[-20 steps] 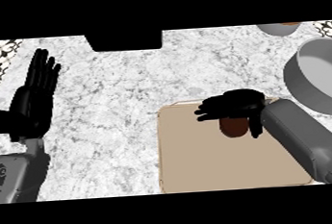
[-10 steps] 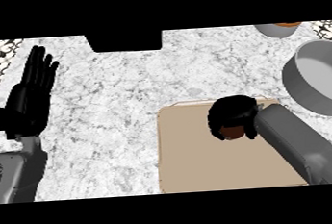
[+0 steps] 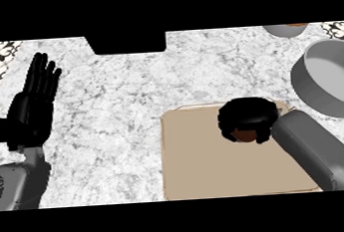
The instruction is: Pick the cupcake from the tray and place it in the pot
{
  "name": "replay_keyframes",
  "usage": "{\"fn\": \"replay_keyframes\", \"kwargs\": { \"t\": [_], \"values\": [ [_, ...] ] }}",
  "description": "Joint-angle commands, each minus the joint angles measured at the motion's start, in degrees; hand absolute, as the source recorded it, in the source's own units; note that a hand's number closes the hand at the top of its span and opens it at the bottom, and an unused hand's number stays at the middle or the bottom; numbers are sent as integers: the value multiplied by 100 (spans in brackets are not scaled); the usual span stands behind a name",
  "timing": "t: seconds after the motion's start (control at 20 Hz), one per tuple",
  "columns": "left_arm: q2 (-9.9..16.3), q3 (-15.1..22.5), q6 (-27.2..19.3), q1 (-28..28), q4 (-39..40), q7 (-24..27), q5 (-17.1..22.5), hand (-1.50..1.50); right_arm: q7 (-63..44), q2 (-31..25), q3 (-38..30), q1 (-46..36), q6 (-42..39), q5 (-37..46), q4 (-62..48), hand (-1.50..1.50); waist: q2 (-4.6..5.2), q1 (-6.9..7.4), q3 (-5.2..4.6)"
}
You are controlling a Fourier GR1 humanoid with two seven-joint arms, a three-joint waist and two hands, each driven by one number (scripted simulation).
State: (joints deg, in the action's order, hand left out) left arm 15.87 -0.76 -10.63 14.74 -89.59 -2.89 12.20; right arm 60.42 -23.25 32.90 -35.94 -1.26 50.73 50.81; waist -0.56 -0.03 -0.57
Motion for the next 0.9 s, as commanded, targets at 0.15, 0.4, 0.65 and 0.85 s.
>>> {"fn": "replay_keyframes", "kwargs": {
  "t": [0.15,0.4,0.65,0.85],
  "values": [
    [-1,-31,-43,12,50,60,-53,0,-3156,366,-1705,-372,257,-552,-886,150,80,-100,38],
    [-17,-34,-28,9,51,69,-28,0,-5236,397,-2671,-690,1099,-743,-1255,150,78,-146,16],
    [20,-5,-9,-4,30,59,-71,0,-7528,197,-3125,-1333,2229,-243,-1441,150,3,35,-17],
    [6,22,46,71,53,-9,-20,0,-9310,74,-3187,-1798,3174,496,-1595,150,29,104,-14]
  ]
}}
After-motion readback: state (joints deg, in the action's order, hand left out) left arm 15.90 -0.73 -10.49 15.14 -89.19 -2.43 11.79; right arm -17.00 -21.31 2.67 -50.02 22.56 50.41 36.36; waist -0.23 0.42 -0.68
